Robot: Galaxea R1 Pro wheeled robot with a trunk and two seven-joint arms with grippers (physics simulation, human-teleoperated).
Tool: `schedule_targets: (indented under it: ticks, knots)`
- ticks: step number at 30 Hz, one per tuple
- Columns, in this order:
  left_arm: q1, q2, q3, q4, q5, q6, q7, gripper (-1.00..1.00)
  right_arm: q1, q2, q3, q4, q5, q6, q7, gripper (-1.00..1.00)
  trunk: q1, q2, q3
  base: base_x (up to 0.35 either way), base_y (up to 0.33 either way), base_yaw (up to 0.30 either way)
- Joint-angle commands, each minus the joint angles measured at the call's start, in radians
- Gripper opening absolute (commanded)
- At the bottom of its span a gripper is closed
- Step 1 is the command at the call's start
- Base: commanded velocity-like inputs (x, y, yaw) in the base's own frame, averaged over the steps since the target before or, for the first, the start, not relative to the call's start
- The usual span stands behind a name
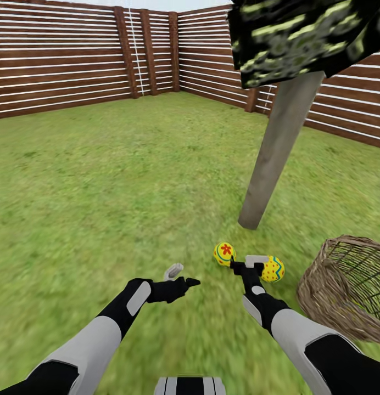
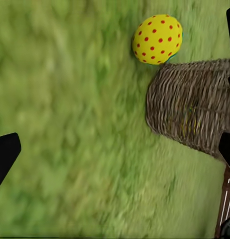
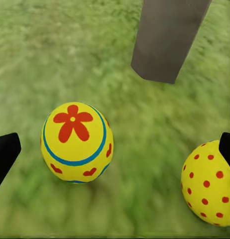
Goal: Take the three Easter eggs out of the wicker basket on the lawn in the garden, then place them on the lawn next to a single tree (choose any tree) so that all three eggs are next to the same tree and none are left in the basket.
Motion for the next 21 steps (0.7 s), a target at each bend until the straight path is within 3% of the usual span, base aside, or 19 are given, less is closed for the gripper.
schedule_targets:
  ticks: [1, 14, 21]
  knots:
    - [0.000, 0.000, -0.001, 0.001, 0.001, 0.003, -0.001, 1.00, -0.001, 0.000, 0.009, 0.002, -0.008, -0.003, -0.005, 1.00, -0.001, 0.000, 0.003, -0.273, 0.000, 0.000]
    - [0.000, 0.000, -0.001, 0.010, 0.001, 0.003, -0.001, 1.00, -0.001, 0.000, 0.009, 0.009, -0.008, -0.003, -0.005, 1.00, -0.007, 0.003, 0.054, -0.330, 0.000, 0.000]
    - [0.000, 0.000, -0.003, 0.010, 0.000, 0.003, -0.001, 1.00, 0.000, 0.000, 0.009, 0.009, -0.008, -0.003, -0.005, 1.00, -0.007, 0.003, 0.054, -0.114, 0.000, 0.000]
